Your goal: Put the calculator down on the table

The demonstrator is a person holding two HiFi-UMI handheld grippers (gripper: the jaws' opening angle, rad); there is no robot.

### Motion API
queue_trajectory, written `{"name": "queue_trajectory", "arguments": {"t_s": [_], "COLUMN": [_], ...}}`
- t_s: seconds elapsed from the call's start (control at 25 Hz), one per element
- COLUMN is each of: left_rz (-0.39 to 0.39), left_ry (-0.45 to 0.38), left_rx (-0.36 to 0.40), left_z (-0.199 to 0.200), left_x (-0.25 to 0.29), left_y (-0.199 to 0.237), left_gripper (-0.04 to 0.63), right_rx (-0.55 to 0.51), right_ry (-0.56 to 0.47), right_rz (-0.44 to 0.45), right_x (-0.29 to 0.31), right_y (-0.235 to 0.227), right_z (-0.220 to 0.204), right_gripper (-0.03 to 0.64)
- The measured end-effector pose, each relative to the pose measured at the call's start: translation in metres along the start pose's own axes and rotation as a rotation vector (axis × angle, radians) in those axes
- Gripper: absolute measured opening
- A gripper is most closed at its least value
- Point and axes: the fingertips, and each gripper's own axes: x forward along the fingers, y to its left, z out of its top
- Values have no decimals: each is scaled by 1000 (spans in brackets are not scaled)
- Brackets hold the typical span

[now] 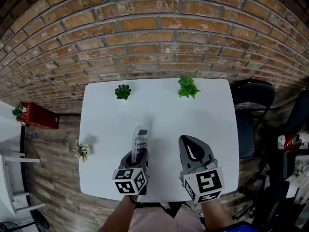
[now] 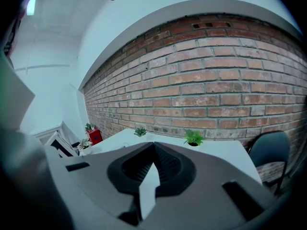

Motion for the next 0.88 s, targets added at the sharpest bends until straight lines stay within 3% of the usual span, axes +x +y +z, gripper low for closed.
{"name": "queue_trajectory", "arguments": {"t_s": [0.44,0.72,0.88], "left_rz": [-26,-47,-61], "left_ry": [50,42,40], "left_rx": [-118,-154,-219], "left_z": [-15,-15,-17], "left_x": [12,16,15], "left_y": [8,11,13], "left_gripper": [132,135,135], "right_rx": [10,16,17], "right_ry": [17,15,14], "right_rz": [-7,-10,-6], "right_x": [4,4,3], "right_y": [-4,-5,-2], "right_z": [-6,-7,-6], "right_gripper": [3,3,3]}}
